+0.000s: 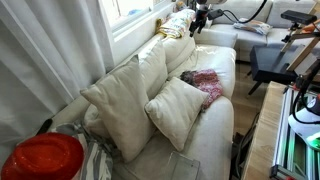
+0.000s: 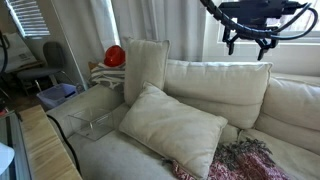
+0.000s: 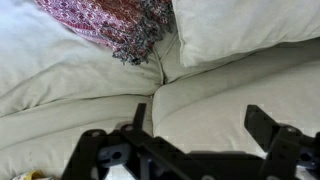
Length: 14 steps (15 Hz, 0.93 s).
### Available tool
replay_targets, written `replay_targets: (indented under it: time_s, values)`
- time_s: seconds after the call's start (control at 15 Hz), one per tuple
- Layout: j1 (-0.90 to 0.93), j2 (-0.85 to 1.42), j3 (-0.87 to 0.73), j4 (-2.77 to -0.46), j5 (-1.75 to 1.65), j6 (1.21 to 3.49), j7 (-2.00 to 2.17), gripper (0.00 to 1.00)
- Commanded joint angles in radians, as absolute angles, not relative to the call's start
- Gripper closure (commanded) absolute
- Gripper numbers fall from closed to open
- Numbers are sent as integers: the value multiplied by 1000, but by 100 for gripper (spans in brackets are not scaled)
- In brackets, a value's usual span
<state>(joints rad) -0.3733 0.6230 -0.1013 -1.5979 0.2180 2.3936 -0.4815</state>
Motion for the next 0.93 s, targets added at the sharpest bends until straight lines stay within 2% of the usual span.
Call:
replay_targets:
  time_s: [0.0,0.27,0.47,0.87]
  values:
    - [-394,630,-79,-1593,198,2399,-464,0]
    - [-391,631,-79,-1587,199,2400,-453,0]
    - [-396,833,-115,-1390,198,2296,-290,0]
    - [-425,1121,-162,-1162,198,2198,-30,0]
